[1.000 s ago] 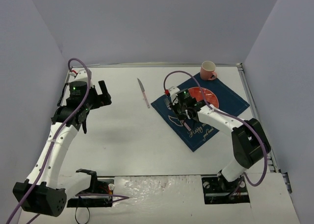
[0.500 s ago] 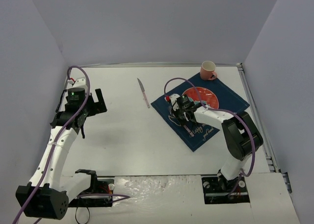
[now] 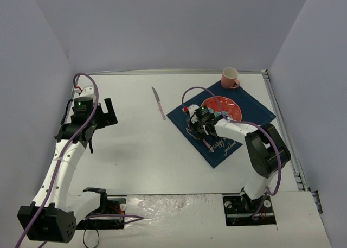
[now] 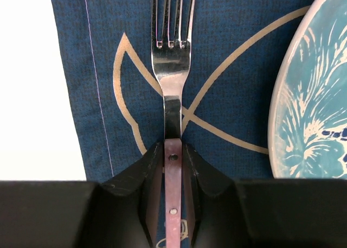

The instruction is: Set the dinner table for one person

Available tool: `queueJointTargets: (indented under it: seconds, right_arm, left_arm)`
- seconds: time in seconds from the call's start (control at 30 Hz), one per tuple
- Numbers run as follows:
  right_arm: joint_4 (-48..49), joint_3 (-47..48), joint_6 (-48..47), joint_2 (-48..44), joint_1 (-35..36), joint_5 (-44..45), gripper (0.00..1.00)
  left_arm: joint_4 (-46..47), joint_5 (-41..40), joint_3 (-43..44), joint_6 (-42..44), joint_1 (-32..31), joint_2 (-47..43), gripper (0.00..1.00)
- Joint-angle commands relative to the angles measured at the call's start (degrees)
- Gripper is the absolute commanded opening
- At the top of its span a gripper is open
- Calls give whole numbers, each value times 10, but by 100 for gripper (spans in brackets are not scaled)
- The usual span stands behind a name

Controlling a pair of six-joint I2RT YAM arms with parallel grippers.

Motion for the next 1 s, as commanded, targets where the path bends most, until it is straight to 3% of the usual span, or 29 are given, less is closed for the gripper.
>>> queueJointTargets:
  seconds: [0.0, 0.17, 0.23, 0.7, 0.97]
  right_arm:
    - [-6, 18, 3, -47, 6, 14, 29]
    - [-30, 94, 14, -89, 41, 49, 57]
    - [-31, 135, 22, -79, 66, 58, 63]
    - [-31, 465, 100, 205, 107, 84, 64]
    - [-29, 588, 91, 334, 107, 102, 61]
  left_arm:
    - [26, 10, 6, 6, 7, -7, 97]
    - [25, 12, 7, 5, 11, -6, 97]
    - [23, 10, 7, 5, 13, -6, 97]
    - [16, 6, 3, -3, 24, -10, 97]
    - [18, 10, 1, -4, 28, -10, 97]
